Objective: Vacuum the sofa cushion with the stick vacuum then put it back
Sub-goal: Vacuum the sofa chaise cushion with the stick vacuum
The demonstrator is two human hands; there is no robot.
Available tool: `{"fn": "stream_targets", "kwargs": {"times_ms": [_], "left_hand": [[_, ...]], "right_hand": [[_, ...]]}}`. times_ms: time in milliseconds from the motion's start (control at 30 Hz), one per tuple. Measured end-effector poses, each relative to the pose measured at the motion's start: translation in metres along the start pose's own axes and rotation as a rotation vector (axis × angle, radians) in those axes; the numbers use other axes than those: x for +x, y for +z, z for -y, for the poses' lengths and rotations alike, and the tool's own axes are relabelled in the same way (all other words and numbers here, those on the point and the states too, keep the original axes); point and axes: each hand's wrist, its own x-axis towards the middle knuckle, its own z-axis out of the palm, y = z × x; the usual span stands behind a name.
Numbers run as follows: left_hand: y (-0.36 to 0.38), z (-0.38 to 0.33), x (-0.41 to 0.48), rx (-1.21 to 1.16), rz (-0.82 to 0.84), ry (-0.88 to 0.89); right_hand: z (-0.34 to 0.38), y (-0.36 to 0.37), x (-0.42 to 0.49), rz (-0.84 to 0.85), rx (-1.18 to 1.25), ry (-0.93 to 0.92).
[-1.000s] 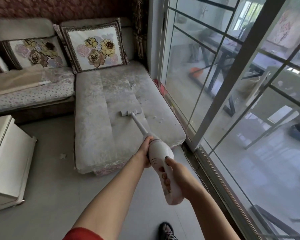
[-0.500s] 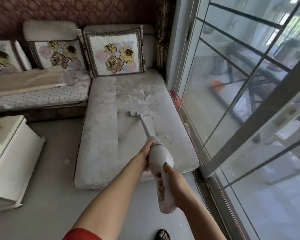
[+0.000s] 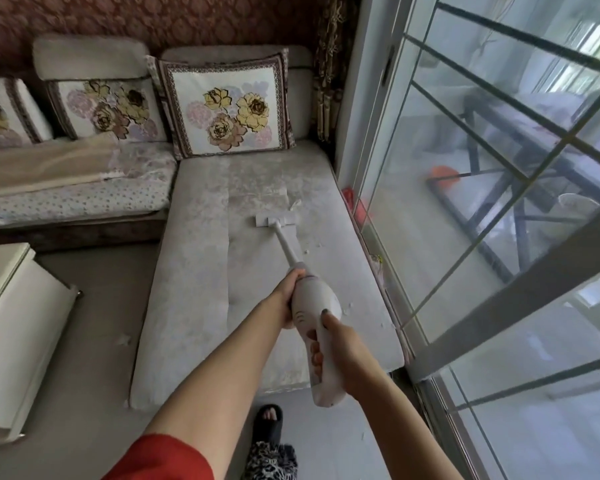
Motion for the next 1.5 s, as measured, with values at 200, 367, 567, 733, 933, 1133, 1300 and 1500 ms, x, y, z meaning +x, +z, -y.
{"fn": "stream_targets", "kwargs": {"times_ms": [200, 367, 567, 733, 933, 1133, 1300, 1500], "left_hand": [[-0.021, -0.059, 0.033, -0.016, 0.028, -0.016], [-0.038, -0.111, 0.060, -0.042, 0.040, -0.018], [-0.054, -0.158, 0.090, -0.055, 0.030, -0.007], [-0.068, -0.197, 0.118, -0.016, 0.025, -0.007], [-0.078, -0.238, 0.140, -0.019, -0.012, -0.017], [-0.093, -0.267, 0.158, -0.039, 0.014, -0.029], [-0.098, -0.279, 0.167, -0.024, 0.006, -0.044], [-0.095, -0.275, 0.170, -0.065, 0.034, -0.047]], "right_hand": [[0.043, 0.032, 0.045, -0.024, 0.046, 0.016], [0.087, 0.056, 0.079, -0.055, 0.017, 0.004], [0.123, 0.081, 0.121, -0.106, 0.043, 0.020], [0.154, 0.098, 0.151, -0.131, -0.013, 0.002], [0.182, 0.116, 0.188, -0.127, 0.026, 0.019], [0.201, 0.133, 0.211, -0.131, 0.015, 0.024], [0.211, 0.141, 0.222, -0.130, 0.041, 0.035], [0.209, 0.138, 0.219, -0.123, 0.047, 0.040]]}}
